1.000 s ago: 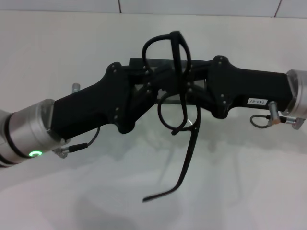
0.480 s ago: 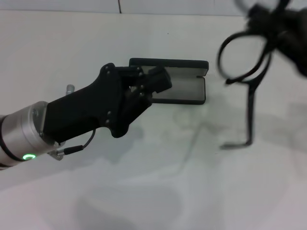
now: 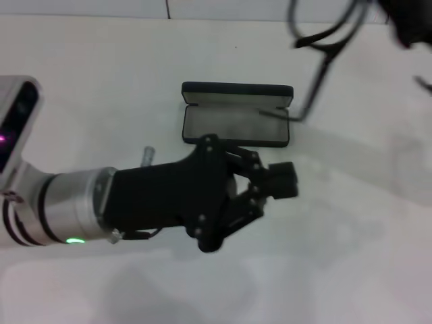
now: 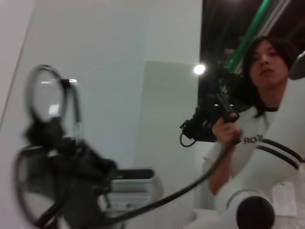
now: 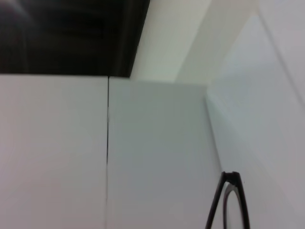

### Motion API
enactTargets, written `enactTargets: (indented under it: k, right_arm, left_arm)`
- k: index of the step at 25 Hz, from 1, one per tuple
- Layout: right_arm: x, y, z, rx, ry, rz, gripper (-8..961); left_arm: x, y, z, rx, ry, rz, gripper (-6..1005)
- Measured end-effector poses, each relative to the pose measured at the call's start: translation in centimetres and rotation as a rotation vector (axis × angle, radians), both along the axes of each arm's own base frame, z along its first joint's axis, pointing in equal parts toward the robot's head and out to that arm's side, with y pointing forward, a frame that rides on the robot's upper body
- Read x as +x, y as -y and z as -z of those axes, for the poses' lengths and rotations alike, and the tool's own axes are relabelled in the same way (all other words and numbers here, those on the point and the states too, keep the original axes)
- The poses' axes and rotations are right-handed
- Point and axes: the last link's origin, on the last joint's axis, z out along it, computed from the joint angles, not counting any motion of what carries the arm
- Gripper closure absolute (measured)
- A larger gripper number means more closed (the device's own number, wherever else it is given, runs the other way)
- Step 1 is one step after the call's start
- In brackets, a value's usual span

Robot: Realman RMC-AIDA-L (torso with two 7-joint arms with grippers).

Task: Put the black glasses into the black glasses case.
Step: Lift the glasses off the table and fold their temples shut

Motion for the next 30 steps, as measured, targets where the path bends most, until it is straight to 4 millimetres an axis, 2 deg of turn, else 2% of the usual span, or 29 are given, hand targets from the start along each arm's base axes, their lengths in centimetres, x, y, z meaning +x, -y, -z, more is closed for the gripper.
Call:
enactTargets:
  k: [5, 11, 17, 30]
  right_arm:
    - [-1.5, -1.1, 3.2, 0.032, 0.091, 0.008, 818]
    - [-1.8, -1.0, 5.4, 0.041, 0.171, 0.008, 817]
    - [-1.7, -0.7, 6.6, 0.012, 0.228, 0.004, 816]
    - [-2.0, -0.2, 8.1, -0.03, 0.29, -0.029, 815]
  left_arm:
    - [0.3, -0.1, 0.2, 0.018, 0.023, -0.005, 929]
    - [0.1, -0.1, -0.1, 0.042, 0.048, -0.029, 929]
    - [0.0, -0.5, -0.5, 0.071, 0.083, -0.07, 929]
    - [-0.8, -1.4, -0.5, 0.103, 0.086, -0.191, 929]
